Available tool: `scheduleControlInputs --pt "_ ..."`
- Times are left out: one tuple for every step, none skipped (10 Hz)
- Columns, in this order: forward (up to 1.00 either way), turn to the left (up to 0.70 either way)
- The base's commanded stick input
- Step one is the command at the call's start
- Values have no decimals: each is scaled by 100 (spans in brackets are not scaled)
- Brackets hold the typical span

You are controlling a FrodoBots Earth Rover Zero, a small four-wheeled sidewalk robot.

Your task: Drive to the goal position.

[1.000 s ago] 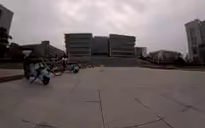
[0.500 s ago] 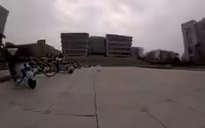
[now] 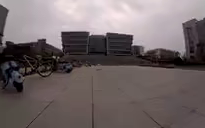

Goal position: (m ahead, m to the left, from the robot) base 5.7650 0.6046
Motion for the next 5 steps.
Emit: scheduleControlInputs --pt "100 0" --pt "100 0" --pt "100 0" --pt "100 0" --pt "100 0"
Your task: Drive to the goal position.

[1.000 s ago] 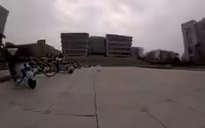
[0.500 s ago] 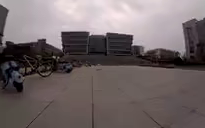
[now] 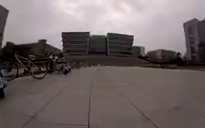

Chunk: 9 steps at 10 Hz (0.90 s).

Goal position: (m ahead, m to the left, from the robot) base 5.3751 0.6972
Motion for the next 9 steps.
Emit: scheduleControlInputs --pt "100 0" --pt "100 0" --pt "100 0" --pt "100 0" --pt "100 0" --pt "100 0" --pt "100 0" --pt "100 0" --pt "100 0"
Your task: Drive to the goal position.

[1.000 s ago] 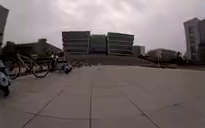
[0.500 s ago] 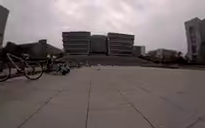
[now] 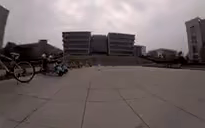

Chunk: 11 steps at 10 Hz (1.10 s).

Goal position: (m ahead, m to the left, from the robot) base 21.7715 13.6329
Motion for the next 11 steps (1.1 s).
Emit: scheduleControlInputs --pt "100 0" --pt "100 0" --pt "100 0" --pt "100 0" --pt "100 0" --pt "100 0" --pt "100 0" --pt "100 0" --pt "100 0" --pt "100 9" --pt "100 27"
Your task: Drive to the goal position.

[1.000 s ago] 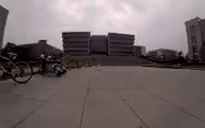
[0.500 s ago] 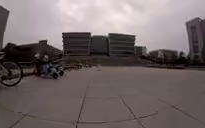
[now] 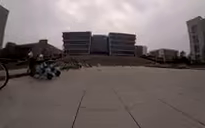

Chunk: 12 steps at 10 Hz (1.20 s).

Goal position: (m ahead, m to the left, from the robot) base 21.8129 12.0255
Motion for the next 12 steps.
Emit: scheduleControlInputs --pt "100 26" --pt "100 0" --pt "100 0" --pt "100 0" --pt "100 0" --pt "100 0" --pt "100 0" --pt "100 0" --pt "100 0" --pt "100 0" --pt "100 0" --pt "100 0"
